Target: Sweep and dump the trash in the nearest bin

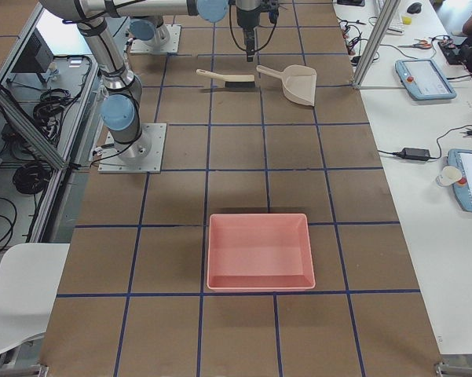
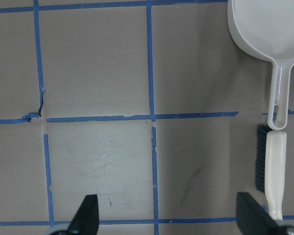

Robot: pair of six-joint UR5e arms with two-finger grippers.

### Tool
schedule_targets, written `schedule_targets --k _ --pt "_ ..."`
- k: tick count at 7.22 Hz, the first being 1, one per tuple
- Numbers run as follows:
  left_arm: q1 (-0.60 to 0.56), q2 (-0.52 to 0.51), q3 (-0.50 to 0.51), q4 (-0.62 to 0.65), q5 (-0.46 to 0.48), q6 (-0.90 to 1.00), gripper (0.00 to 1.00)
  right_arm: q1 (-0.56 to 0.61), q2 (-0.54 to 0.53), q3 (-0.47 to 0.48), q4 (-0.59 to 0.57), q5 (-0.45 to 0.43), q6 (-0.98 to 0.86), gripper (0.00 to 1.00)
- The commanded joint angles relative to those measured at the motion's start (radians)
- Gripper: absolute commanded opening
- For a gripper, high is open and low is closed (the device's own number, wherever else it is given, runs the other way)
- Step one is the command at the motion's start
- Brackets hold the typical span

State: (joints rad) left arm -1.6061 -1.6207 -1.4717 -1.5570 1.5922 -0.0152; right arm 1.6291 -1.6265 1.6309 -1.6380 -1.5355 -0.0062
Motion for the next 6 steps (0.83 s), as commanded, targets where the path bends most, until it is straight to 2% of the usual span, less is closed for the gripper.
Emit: schedule_targets --k 1,6 --pt "0.000 0.002 -0.006 0.000 -0.002 0.000 1.00 0.000 -0.001 0.000 -0.002 0.000 0.002 1.00" --pt "0.000 0.001 -0.013 0.002 0.000 0.000 1.00 0.000 0.000 0.001 0.000 0.000 0.000 1.00"
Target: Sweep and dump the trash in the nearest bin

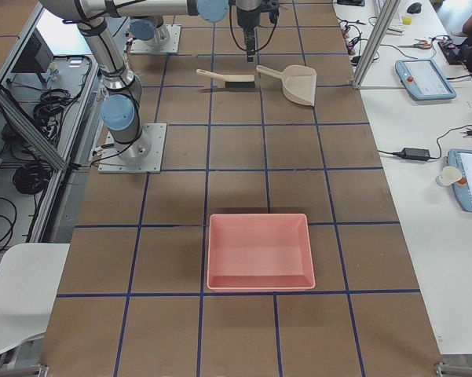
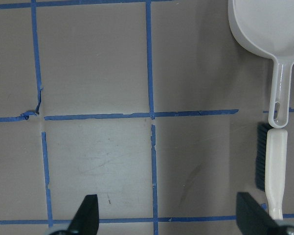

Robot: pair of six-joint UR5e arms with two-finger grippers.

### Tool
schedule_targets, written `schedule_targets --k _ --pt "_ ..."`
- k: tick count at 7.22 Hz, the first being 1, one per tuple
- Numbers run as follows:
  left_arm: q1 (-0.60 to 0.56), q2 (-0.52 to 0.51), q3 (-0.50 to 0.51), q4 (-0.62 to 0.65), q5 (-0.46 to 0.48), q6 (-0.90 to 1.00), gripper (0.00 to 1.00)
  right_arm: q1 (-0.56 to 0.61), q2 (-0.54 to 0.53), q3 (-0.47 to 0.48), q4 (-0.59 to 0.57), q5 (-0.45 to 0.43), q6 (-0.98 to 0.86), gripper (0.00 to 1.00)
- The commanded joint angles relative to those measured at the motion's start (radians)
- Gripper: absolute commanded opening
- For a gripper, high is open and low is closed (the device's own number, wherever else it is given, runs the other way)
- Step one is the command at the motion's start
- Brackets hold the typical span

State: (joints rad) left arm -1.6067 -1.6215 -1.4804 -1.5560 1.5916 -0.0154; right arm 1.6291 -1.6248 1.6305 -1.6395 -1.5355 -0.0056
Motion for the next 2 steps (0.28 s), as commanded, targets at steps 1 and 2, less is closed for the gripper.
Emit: schedule_targets --k 1,2 --pt "-0.001 0.000 0.002 0.001 -0.001 0.000 1.00 0.000 -0.001 0.002 0.000 0.000 -0.001 1.00" --pt "0.001 0.002 -0.004 0.001 0.001 0.000 1.00 0.000 0.000 0.000 0.000 0.000 -0.001 1.00"
